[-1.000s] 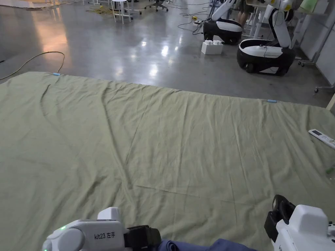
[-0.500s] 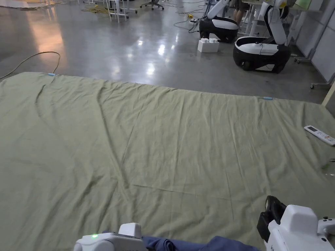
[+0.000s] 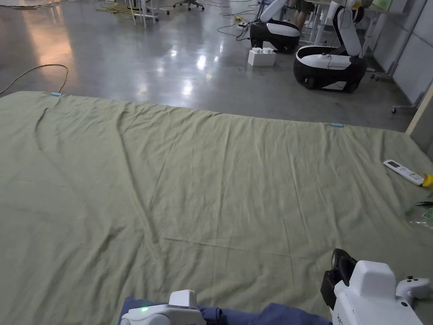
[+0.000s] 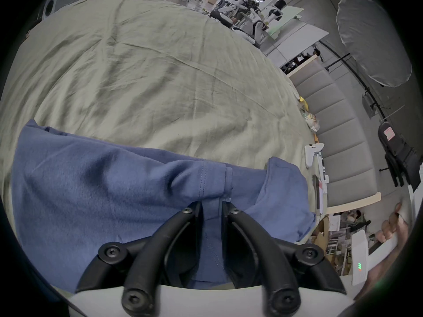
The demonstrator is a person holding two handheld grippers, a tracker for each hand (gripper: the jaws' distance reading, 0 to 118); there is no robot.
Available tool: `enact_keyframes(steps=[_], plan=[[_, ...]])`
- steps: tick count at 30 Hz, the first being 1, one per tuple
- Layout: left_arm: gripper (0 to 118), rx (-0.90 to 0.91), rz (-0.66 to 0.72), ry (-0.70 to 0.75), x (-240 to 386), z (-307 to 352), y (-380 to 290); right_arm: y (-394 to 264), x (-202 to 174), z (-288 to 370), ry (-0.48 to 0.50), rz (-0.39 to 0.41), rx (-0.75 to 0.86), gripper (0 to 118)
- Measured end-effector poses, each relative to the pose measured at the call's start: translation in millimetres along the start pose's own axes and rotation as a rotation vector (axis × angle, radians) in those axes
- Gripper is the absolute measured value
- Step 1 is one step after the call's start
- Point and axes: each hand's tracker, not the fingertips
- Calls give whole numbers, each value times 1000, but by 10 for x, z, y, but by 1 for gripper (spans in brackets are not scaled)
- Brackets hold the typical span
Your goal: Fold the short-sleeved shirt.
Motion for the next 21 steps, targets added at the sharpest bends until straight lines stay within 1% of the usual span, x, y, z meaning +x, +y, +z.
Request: enact_keyframes(steps=[3, 4, 9, 14, 17, 20, 21], plan=[[64, -28, -19, -57, -35, 213, -9, -1, -7, -6, 7, 2, -2, 3], [65, -33, -25, -70, -67, 318, -28, -2, -19, -6, 8, 4, -2, 3], [66, -17, -45, -86, -339, 805, -54, 14, -26, -5, 10, 12, 1, 3], [67, 100, -9, -40, -842, 1181, 74, 14, -43, -24, 14, 13, -2, 3], [71, 157, 61, -1, -1177, 1224, 138, 20, -71, -24, 16, 13, -2, 3], [71, 142, 153, -60, -1516, 1161, 192, 23, -91, -22, 20, 10, -1, 3], [71, 99, 189, -101, -1554, 1150, 179, 23, -97, -20, 20, 10, -2, 3]])
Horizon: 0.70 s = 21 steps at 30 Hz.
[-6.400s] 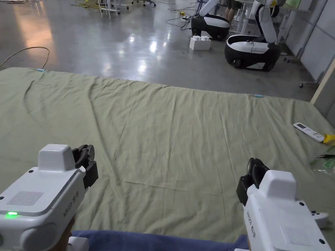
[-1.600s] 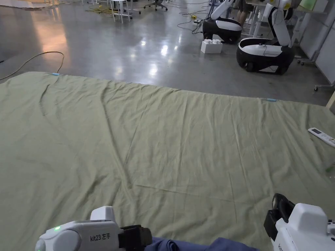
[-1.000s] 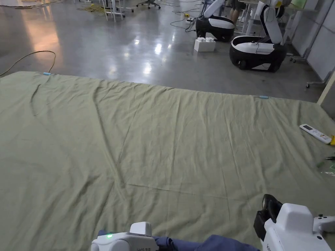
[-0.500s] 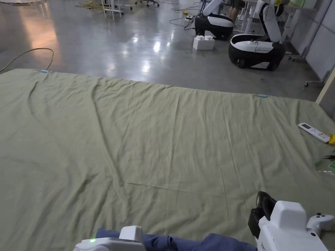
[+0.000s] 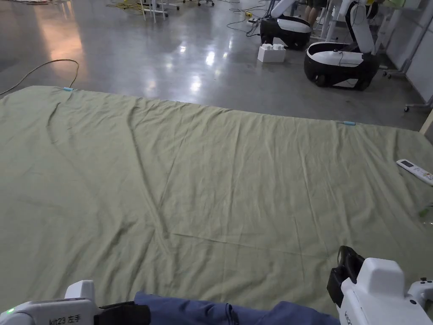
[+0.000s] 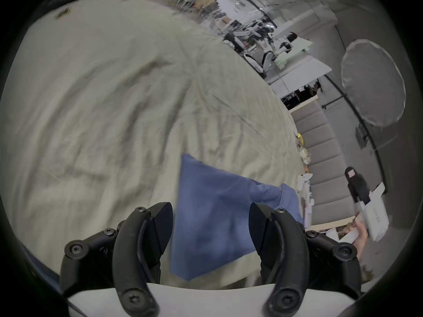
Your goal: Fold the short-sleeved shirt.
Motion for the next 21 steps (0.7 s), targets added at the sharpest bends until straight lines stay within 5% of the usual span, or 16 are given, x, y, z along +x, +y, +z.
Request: enact_keyframes(steps=[9, 11, 12, 21], plan=[[65, -95, 203, -330, -480, -424, -102, 8, -28, 2, -3, 11, -7, 3], [44, -98, 201, -315, -490, -506, -137, 5, -38, 1, -4, 11, -10, 3], [23, -95, 202, -303, -268, -424, -176, 2, -41, 0, -5, 10, -11, 3], [17, -83, 102, -242, -127, -217, -56, -16, -63, -36, 11, 21, -24, 3]])
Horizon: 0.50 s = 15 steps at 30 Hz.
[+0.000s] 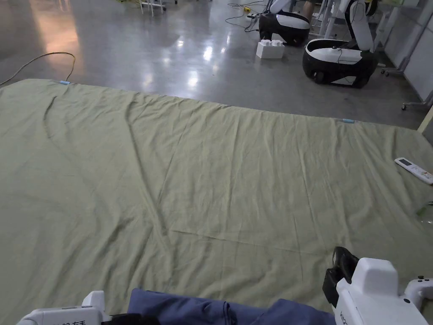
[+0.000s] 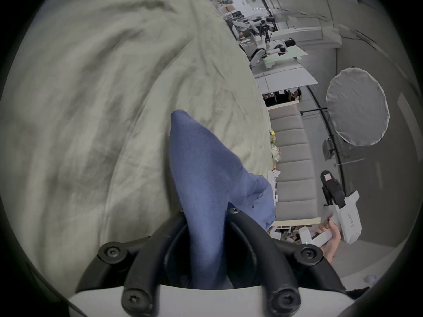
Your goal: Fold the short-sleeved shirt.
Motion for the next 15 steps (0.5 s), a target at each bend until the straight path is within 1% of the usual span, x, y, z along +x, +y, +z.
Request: enact_keyframes(steps=[2, 3, 5, 8, 11, 15], plan=[[17, 12, -15, -18, 99, 105, 52, 5, 0, -8, 6, -1, -1, 3], [17, 20, -35, -15, 47, 163, 134, 8, -2, -11, 8, 1, 0, 3], [17, 40, -102, 35, 151, 306, 233, 14, 0, -18, 12, 3, 2, 3], [17, 61, -157, 84, 429, 569, 342, 23, 10, -33, 18, 5, 5, 3], [17, 90, -239, 192, 583, 863, 453, 37, 18, -41, 25, 5, 9, 3], [17, 114, -342, 424, 740, 1134, 573, 47, 11, -53, 36, 7, 14, 3]])
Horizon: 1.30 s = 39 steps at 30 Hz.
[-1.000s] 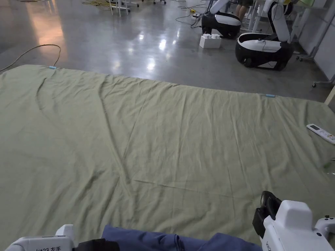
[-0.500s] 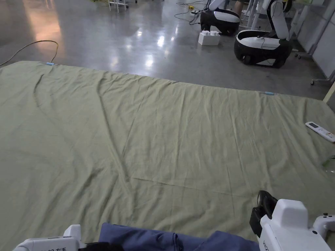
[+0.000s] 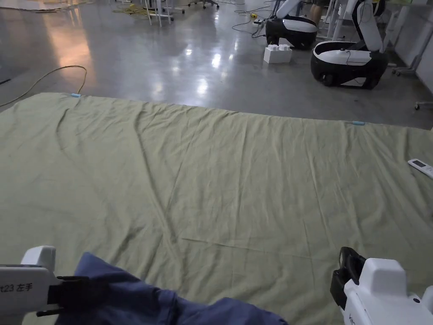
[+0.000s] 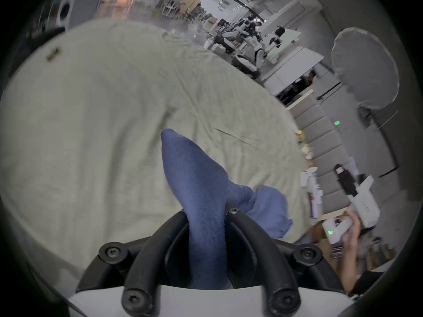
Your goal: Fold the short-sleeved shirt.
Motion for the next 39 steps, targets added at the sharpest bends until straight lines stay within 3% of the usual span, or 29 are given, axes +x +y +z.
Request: enact_keyframes(steps=[4, 19, 26, 35, 37, 39], plan=[[17, -4, -82, 101, 253, 98, 36, 6, -26, -21, 16, -4, 2, 3], [17, -78, -319, 48, 1621, -260, -351, 23, -56, 4, 32, -17, 10, 3], [17, -133, -303, 8, 2031, -776, -521, -18, -58, 35, 32, -30, 6, 3], [19, -218, -254, 73, 2331, -1610, -906, -81, 13, 79, 18, -35, -8, 3], [26, -218, -225, 78, 2329, -1695, -943, -89, 27, 84, 14, -37, -10, 3], [50, -208, -178, 28, 2311, -1712, -952, -89, 38, 99, 12, -38, -13, 3]])
